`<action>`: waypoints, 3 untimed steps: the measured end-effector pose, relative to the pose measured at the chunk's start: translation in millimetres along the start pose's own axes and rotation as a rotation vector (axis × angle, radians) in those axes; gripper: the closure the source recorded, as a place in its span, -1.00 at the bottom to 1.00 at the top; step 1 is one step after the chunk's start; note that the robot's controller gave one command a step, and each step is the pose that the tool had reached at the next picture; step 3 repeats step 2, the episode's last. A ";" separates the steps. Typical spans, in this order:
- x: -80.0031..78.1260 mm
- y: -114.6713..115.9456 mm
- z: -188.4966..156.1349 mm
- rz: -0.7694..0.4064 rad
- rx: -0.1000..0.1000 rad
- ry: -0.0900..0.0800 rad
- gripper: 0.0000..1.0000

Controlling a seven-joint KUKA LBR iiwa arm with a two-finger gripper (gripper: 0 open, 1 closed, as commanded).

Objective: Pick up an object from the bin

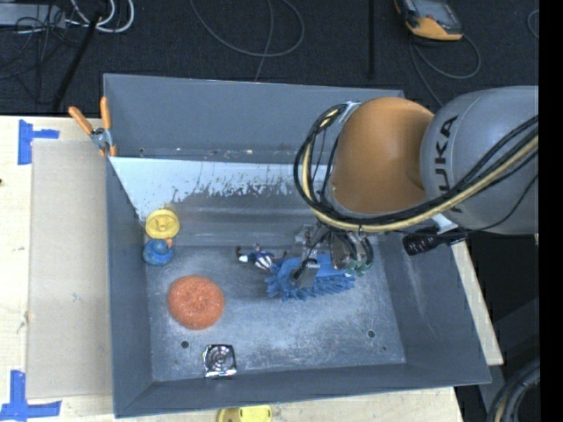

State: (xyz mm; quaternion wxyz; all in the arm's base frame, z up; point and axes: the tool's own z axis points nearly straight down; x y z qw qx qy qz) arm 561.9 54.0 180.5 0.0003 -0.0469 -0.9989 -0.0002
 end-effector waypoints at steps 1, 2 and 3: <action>0.0 -0.3 0.0 0.002 0.000 0.000 1.00; -4.4 5.4 -68.0 0.016 0.000 0.000 1.00; -4.4 5.4 -68.0 0.016 0.000 0.000 1.00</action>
Offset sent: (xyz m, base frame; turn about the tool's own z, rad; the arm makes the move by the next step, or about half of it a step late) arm 0.0046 0.0051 0.0690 0.0173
